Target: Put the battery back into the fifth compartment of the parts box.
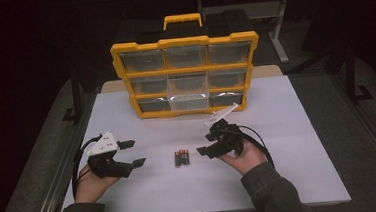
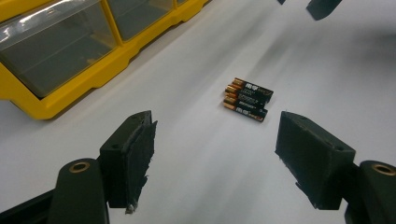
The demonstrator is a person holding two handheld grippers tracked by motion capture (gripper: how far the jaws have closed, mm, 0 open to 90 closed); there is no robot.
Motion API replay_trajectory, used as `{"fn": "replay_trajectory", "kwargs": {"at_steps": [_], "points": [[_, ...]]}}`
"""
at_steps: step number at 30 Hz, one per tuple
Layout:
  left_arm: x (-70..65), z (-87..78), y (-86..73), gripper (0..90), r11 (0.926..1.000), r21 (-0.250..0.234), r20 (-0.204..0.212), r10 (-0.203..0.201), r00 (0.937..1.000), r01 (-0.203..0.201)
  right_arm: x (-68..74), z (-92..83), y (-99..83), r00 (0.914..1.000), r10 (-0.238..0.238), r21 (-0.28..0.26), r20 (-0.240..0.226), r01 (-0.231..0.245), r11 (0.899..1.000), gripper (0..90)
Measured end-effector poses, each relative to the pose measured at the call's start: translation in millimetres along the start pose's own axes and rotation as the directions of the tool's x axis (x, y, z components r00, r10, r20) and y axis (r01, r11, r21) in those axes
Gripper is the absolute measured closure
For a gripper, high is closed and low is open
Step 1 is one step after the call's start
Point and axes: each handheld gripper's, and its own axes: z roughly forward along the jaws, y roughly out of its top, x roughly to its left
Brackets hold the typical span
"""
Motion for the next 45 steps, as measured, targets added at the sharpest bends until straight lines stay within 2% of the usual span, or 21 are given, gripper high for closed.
{"fn": "replay_trajectory", "kwargs": {"at_steps": [2, 5, 10, 15, 19, 26, 31, 35, 39, 43, 45], "points": [[0.5, -0.2, 0.0, 27.3, 1.0000, 0.003, -0.001, -0.001, 1.0000, 0.001, 2.1, 4.8, 2.3, 0.9996, 0.027, 0.012, 0.010, -0.027, 1.000, 42.8], [1.4, -0.6, -0.3, 27.4, 1.0000, 0.000, 0.004, -0.002, 1.0000, 0.002, 3.4, 16.5, 6.1, 0.9990, 0.044, 0.033, 0.013, -0.044, 0.998, 46.1], [0.8, -0.3, -0.5, 27.3, 1.0000, -0.009, 0.001, -0.001, 1.0000, 0.001, 5.6, 32.8, 11.0, 0.9992, 0.037, 0.057, 0.017, -0.038, 0.998, 48.9], [1.0, -0.5, -0.4, 27.3, 0.9998, -0.019, 0.004, -0.005, 1.0000, 0.005, 5.5, 54.8, 14.0, 0.9980, 0.064, 0.134, 0.006, -0.064, 0.989, 50.6], [0.6, -0.4, -0.1, 27.3, 1.0000, -0.007, -0.007, 0.004, 1.0000, -0.004, 7.2, 65.0, 16.4, 0.9977, 0.068, 0.147, 0.008, -0.068, 0.987, 52.7], [0.8, 0.7, -0.3, 26.6, 0.9999, -0.010, -0.003, -0.003, 1.0000, 0.003, 9.8, 81.6, 19.7, 0.9959, 0.089, 0.183, 0.013, -0.090, 0.979, 53.9], [1.6, -0.1, -0.6, 26.5, 0.9997, -0.021, -0.006, -0.013, 0.9999, 0.013, 9.0, 89.5, 18.3, 0.9946, 0.102, 0.206, 0.021, -0.104, 0.973, 57.2], [1.4, -0.6, -0.6, 26.2, 0.9996, -0.025, -0.010, -0.014, 0.9999, 0.014, 7.5, 89.9, 17.1, 0.9922, 0.114, 0.217, 0.052, -0.122, 0.968, 59.8], [2.1, -1.5, -0.3, 26.2, 0.9996, -0.024, -0.008, -0.014, 0.9999, 0.014, 8.5, 90.4, 14.4, 0.9917, 0.107, 0.227, 0.072, -0.120, 0.966, 64.7], [1.5, -1.4, -0.2, 26.2, 0.9995, -0.030, -0.009, -0.015, 0.9998, 0.015, 10.1, 90.2, 12.4, 0.9917, 0.086, 0.223, 0.096, -0.105, 0.969, 73.7], [1.7, -1.8, -0.3, 26.2, 0.9995, -0.030, -0.007, -0.015, 0.9999, 0.014, 9.3, 89.9, 11.0, 0.9909, 0.083, 0.216, 0.105, -0.105, 0.971, 75.4]]}}
